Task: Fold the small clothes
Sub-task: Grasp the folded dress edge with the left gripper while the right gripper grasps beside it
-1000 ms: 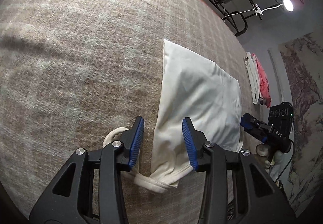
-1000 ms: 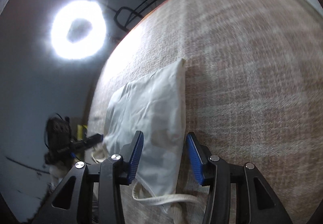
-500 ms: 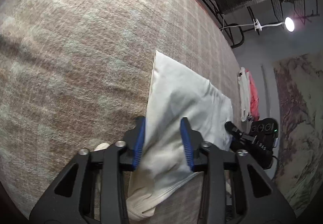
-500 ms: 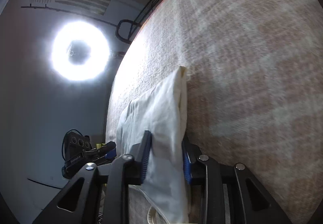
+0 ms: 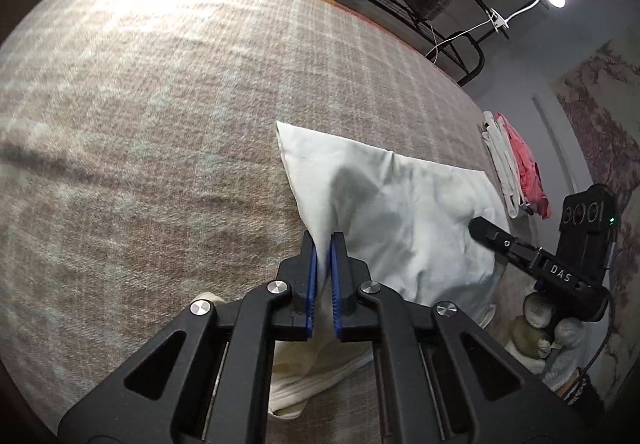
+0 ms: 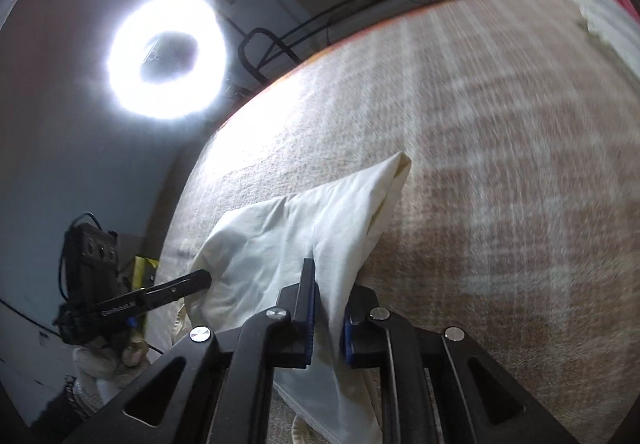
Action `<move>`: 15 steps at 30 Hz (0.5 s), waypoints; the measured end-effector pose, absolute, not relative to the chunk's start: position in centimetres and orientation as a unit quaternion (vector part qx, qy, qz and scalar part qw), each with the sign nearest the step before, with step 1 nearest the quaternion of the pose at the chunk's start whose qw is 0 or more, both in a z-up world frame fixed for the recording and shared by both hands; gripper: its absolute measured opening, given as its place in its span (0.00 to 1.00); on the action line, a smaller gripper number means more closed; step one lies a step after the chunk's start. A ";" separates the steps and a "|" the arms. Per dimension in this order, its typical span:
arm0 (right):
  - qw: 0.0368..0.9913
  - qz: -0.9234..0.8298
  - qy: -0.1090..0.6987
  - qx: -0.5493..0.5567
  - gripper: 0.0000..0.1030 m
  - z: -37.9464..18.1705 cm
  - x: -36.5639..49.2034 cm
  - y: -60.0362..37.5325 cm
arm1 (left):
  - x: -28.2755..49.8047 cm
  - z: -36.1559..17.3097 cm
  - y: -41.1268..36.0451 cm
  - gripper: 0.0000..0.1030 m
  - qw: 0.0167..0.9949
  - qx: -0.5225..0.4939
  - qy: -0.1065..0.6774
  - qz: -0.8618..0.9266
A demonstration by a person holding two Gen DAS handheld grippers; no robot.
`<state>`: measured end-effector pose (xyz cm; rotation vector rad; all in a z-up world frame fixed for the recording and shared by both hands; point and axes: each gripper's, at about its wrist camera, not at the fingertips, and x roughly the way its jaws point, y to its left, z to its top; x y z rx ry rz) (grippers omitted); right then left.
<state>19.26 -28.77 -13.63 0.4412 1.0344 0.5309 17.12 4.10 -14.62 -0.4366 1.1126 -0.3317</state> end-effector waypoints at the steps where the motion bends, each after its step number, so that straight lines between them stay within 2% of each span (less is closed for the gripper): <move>1: 0.816 0.248 0.482 0.200 0.08 -13.4 19.3 -28.6 | 17.0 -14.4 3.9 0.03 0.817 -0.199 0.518 -0.156; 13: 0.823 0.233 0.493 0.162 0.08 -13.4 19.9 -27.6 | 17.4 -15.2 2.8 0.03 0.822 -0.165 0.527 -0.138; 15: 0.820 0.231 0.497 0.162 0.08 -13.9 19.5 -28.6 | 17.8 -15.9 3.2 0.18 0.814 -0.172 0.540 -0.131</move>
